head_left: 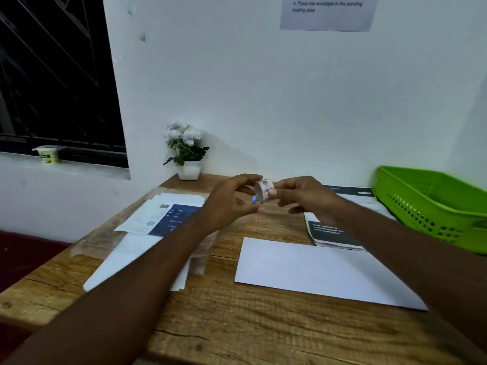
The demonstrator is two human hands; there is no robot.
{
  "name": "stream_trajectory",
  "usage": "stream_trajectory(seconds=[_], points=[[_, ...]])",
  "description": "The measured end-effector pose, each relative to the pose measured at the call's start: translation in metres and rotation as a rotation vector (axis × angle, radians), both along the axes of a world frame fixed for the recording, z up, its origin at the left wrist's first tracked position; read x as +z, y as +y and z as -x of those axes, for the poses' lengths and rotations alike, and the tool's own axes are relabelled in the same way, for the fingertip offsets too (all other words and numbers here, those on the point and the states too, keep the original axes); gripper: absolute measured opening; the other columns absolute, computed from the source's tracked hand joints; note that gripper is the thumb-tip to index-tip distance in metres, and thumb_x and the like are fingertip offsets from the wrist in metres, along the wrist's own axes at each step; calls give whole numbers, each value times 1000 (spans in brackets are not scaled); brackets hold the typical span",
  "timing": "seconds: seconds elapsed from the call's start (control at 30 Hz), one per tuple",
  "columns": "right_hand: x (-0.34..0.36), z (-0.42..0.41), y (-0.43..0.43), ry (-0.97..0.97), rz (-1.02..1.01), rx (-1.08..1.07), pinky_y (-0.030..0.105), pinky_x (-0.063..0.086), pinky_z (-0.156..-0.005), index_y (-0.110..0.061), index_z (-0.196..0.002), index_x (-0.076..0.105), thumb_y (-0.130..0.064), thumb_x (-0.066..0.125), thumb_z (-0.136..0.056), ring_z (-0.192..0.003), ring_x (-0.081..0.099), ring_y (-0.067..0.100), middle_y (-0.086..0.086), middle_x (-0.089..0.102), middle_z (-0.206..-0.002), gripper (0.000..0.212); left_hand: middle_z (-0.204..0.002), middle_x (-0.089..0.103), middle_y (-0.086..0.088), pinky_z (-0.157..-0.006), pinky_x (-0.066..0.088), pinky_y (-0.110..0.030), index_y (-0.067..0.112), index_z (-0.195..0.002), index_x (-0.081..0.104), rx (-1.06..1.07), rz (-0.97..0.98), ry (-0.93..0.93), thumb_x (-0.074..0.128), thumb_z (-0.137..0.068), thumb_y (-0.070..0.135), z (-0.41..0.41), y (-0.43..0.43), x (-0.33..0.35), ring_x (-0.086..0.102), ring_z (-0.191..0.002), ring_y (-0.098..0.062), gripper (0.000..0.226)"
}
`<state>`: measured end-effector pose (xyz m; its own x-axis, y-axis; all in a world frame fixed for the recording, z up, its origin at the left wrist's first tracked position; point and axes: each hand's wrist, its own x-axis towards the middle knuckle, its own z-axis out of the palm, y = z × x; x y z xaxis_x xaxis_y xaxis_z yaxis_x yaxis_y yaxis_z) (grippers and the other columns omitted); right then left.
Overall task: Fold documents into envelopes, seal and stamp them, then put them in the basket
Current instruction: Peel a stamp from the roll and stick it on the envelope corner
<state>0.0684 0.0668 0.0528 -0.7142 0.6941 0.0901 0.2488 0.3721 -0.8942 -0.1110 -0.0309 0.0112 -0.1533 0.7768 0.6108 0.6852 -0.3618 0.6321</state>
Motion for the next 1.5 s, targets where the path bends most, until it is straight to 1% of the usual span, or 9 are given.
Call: stream_trajectory(seconds=[0.2,0.33,0.4,0.5,0.63,0.87,1.1,1.23,1.5], points=[[-5,-37,-8,40,51,18,26,44,-74,-20,-95,76,-29,75,-82,-73,67,7,-7,74,-82,16,-104,69,2,-66,57,-20,13,-120,64,-53,-101,53,84,-69,16,-28,0,1,67,-87,-8,55],[-13,-47,-7,213,-314,-135,18,48,-63,-24,-93,75,-19,85,-72,-61,66,16,-3,75,-81,24,-94,71,3,-61,56,-21,18,-114,67,-62,-76,35,83,-70,27,-35,-2,1,68,-75,-10,47],[-18,-49,-3,199,-510,-142,25,51,-65,-33,-95,75,-24,84,-73,-63,65,16,-10,74,-90,25,-92,72,3,-61,57,-26,23,-112,65,-75,-54,11,80,-74,23,-36,-2,1,68,-72,-15,41],[-24,-49,-2,211,-601,-91,45,56,-71,-38,-95,76,-43,78,-74,-71,67,15,-14,71,-96,22,-93,73,-3,-60,59,-38,16,-116,67,-93,-28,7,77,-79,29,-36,-1,0,68,-72,-21,40],[-25,-48,-4,195,-647,-73,42,54,-67,-35,-94,76,-28,79,-80,-64,66,16,-11,71,-91,17,-93,73,0,-57,59,-40,14,-118,67,-89,-2,42,69,-79,44,-36,-1,0,69,-74,-20,49],[-27,-47,-13,208,-443,-85,10,40,-53,-10,-88,77,-11,82,-77,-48,64,6,-5,72,-72,12,-102,71,2,-79,56,-42,19,-123,63,-94,92,121,84,-65,37,-33,-2,-2,67,-84,-15,65],[-25,-46,-18,219,-354,-102,8,37,-46,-12,-82,76,-8,83,-75,-47,64,8,-3,71,-67,10,-107,70,3,-80,56,-47,28,-121,62,-81,67,98,85,-59,43,-31,1,-5,67,-86,-20,68],[-23,-47,-18,190,-323,-102,7,34,-44,-11,-76,74,-8,80,-78,-48,64,9,-10,68,-61,7,-108,70,5,-82,56,-40,24,-120,62,-76,72,104,86,-63,22,-34,0,-4,68,-86,-15,61],[-22,-48,-21,141,-391,-116,11,40,-48,-14,-71,69,-6,74,-80,-47,62,6,5,70,-67,13,-90,68,21,-72,53,-19,21,-115,67,-54,119,87,85,-64,26,-42,-3,0,67,-80,-4,54]])
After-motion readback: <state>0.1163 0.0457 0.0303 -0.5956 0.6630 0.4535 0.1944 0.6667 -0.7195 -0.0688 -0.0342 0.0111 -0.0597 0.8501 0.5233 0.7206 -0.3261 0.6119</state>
